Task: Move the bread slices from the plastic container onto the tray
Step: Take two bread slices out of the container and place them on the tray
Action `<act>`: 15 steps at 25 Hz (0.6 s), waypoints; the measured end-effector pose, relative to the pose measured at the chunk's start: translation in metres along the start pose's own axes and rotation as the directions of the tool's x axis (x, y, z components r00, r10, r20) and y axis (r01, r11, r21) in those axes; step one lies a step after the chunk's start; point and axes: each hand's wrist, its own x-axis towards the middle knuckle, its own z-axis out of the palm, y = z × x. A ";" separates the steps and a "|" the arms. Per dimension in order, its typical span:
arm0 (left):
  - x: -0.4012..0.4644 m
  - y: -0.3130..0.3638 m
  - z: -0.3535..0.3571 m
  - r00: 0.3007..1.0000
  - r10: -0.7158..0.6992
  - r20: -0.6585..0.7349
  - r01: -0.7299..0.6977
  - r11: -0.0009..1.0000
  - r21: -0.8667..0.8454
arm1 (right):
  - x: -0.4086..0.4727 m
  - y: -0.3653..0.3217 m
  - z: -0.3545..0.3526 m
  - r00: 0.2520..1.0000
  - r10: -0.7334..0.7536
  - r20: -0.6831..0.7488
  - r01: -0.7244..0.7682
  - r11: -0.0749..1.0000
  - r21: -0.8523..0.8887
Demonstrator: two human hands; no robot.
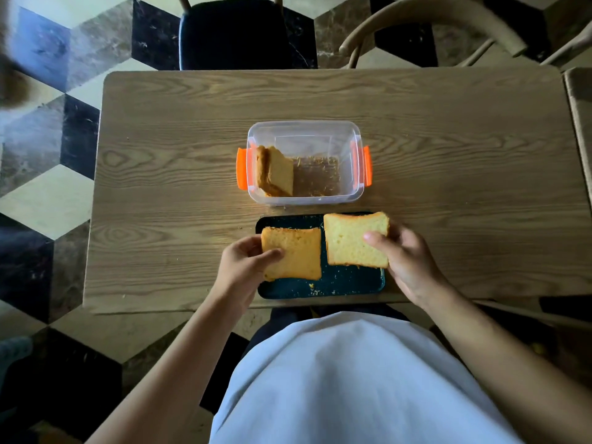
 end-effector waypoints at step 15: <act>0.070 -0.026 0.025 0.977 -0.022 -0.210 0.082 0.956 0.281 | 0.076 0.051 -0.002 0.922 0.328 -0.208 -0.356 0.928 -0.114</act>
